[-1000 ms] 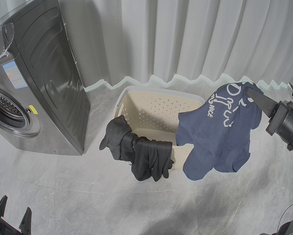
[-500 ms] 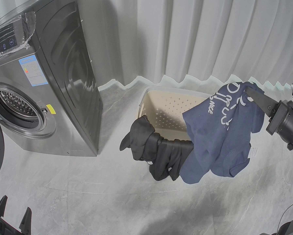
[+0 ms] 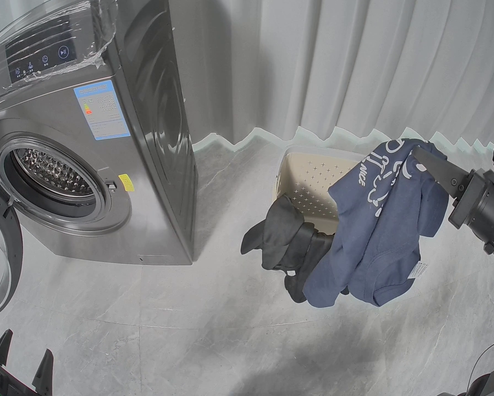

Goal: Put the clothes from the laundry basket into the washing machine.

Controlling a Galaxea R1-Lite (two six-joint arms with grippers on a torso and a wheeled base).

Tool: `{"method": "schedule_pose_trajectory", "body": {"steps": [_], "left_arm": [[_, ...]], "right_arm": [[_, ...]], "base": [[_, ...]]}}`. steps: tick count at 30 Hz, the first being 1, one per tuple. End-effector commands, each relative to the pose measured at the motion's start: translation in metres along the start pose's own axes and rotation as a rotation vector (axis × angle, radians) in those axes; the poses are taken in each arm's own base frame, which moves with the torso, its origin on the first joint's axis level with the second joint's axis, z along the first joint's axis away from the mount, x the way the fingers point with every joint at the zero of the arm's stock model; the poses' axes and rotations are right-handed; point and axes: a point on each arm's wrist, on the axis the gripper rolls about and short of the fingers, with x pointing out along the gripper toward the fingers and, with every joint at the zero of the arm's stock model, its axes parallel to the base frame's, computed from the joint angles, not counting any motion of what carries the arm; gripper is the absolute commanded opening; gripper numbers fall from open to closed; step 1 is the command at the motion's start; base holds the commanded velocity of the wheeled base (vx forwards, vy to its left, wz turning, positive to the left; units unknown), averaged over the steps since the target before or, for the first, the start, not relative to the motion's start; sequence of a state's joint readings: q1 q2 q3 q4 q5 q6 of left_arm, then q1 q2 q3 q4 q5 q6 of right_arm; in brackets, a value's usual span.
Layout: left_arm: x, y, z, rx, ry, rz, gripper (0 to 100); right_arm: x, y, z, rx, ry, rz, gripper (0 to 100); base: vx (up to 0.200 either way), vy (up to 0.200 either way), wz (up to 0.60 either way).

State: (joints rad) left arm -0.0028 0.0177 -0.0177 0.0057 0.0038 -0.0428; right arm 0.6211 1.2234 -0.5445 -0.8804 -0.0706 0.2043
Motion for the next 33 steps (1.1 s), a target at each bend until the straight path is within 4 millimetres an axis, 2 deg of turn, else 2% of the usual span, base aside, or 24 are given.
{"method": "schedule_pose_trajectory", "body": {"steps": [1,20,29,33], "left_arm": [[0.0006,0.0002,-0.0042,0.000,0.008,0.001,100],[0.0006,0.0002,-0.0042,0.000,0.008,0.002,100],[0.0006,0.0002,-0.0042,0.000,0.008,0.001,100],[0.0006,0.0002,-0.0042,0.000,0.008,0.001,100]], "right_arm": [[0.0005,0.0002,-0.0005,0.000,0.002,0.001,0],[0.0002,0.0006,-0.0015,0.000,0.006,0.005,0],[-0.0001,0.0004,-0.0011,0.000,0.005,0.004,0],[-0.0005,0.0007,0.0004,0.001,-0.001,0.005,0]], "base": [[0.000,0.200,0.00],[0.000,0.200,0.00],[0.000,0.000,0.00],[-0.200,0.000,0.00]]}}
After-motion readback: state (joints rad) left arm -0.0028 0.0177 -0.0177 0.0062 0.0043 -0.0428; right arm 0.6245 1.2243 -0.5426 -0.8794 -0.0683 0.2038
